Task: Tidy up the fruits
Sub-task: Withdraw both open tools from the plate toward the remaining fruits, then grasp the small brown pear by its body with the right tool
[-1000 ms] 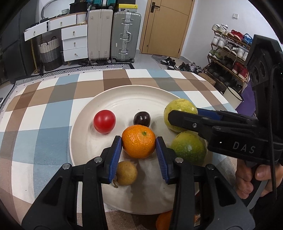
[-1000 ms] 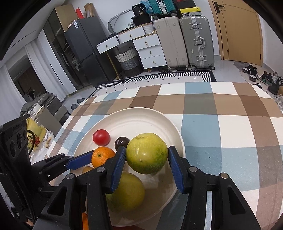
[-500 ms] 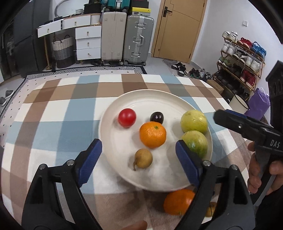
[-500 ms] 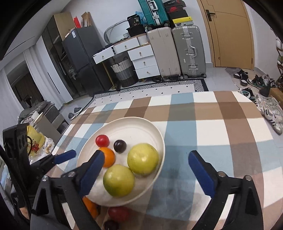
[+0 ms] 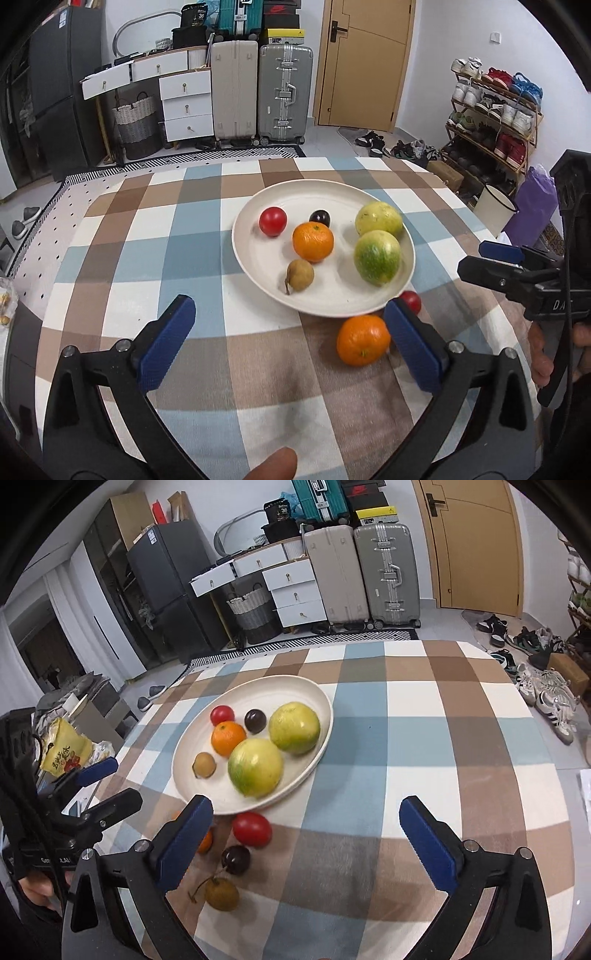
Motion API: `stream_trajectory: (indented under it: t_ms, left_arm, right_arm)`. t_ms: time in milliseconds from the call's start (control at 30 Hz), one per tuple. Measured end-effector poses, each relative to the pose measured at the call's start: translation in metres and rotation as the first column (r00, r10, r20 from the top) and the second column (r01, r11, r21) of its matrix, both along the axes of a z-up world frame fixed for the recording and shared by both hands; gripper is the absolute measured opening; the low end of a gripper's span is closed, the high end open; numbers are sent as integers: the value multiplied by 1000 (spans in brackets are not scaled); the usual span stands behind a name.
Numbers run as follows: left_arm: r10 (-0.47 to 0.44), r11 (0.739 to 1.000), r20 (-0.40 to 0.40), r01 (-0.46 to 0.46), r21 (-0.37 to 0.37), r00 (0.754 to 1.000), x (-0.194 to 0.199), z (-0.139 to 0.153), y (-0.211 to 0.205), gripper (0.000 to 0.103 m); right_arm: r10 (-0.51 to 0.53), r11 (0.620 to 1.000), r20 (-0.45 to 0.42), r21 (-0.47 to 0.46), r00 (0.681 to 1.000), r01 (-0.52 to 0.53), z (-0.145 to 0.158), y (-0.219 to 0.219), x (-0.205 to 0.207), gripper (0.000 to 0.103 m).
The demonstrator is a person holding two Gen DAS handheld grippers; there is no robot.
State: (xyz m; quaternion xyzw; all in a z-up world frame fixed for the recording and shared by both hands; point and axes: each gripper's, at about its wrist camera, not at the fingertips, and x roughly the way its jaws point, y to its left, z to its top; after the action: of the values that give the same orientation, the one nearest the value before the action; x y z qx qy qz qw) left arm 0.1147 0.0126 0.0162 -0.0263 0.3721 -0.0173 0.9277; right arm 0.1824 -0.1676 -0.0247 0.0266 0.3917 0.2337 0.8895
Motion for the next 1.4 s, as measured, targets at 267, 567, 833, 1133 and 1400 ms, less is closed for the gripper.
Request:
stream_trajectory:
  t_ms: [267, 567, 833, 1133, 1400]
  left_arm:
    - [-2, 1000, -17, 2, 2, 1000, -23, -4, -2, 102]
    - [-14, 1000, -51, 13, -11, 999, -34, -19, -3, 102]
    - [-15, 1000, -83, 13, -20, 996, -28, -31, -4, 102]
    - [7, 1000, -113, -10, -27, 994, -22, -42, -2, 102]
    - [8, 999, -93, -12, -46, 996, -23, -41, 2, 102]
  right_arm:
    - [45, 997, -43, -64, 998, -47, -18, 14, -22, 103]
    - [85, 987, -74, -131, 994, -94, -35, 22, -48, 103]
    - [130, 975, -77, -172, 989, -142, -46, 36, -62, 102]
    - [134, 968, -65, -205, 989, -145, -49, 49, -60, 92]
    - [170, 965, -66, -189, 983, -180, -51, 58, -62, 78]
